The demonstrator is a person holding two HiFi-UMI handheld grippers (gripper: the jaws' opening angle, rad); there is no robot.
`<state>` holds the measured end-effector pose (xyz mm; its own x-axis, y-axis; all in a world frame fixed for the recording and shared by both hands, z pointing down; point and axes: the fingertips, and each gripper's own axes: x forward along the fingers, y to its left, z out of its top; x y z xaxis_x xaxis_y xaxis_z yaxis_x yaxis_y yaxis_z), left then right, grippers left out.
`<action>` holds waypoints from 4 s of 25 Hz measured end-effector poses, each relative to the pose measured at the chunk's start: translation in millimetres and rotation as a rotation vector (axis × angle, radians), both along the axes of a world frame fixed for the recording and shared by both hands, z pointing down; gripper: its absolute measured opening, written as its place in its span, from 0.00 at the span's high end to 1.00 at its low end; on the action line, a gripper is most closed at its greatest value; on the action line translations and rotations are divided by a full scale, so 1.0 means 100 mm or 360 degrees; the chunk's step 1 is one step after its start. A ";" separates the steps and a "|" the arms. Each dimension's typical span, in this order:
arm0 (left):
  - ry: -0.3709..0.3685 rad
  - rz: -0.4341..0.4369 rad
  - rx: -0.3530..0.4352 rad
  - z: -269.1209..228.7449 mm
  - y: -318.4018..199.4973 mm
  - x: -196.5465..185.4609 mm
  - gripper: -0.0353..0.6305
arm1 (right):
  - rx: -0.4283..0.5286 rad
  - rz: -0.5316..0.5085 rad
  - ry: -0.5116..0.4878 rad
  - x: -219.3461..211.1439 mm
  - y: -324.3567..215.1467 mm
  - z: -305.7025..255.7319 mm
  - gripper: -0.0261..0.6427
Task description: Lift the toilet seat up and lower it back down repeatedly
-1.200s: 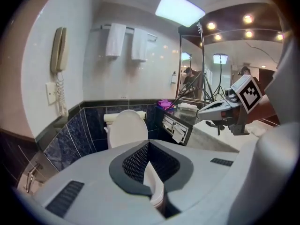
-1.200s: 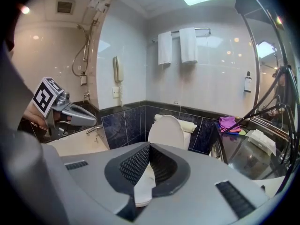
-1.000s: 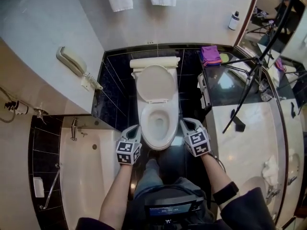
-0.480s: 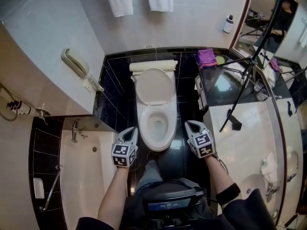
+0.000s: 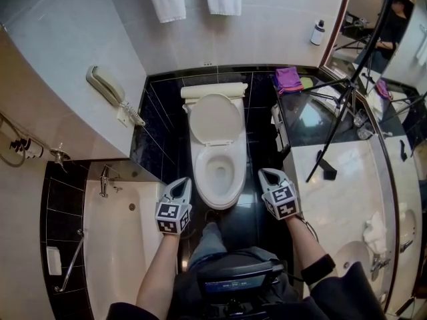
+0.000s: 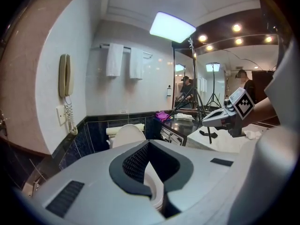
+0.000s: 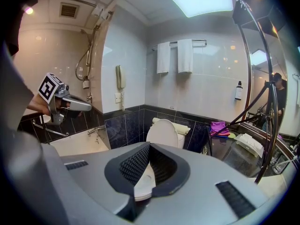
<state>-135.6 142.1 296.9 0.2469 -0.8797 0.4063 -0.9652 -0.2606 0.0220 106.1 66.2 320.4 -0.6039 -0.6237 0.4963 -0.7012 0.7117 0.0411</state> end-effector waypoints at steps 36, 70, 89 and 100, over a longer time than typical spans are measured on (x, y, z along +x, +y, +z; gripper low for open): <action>-0.0108 0.0325 0.0024 2.55 -0.95 0.43 0.96 | -0.1049 0.0558 -0.0351 -0.01 -0.52 4.07 0.64; 0.0065 0.0171 -0.0227 4.21 -0.74 0.52 0.96 | -0.1671 0.0978 -0.0825 -0.43 -0.41 6.17 0.75; 0.0036 0.0211 -0.0498 4.44 0.08 0.46 0.96 | -0.1747 0.0952 -0.0860 -0.44 -0.60 5.02 0.77; 0.0143 0.0045 -0.0610 4.51 -0.46 0.52 0.96 | -0.1732 0.0917 -0.0862 -0.48 -0.82 4.51 0.76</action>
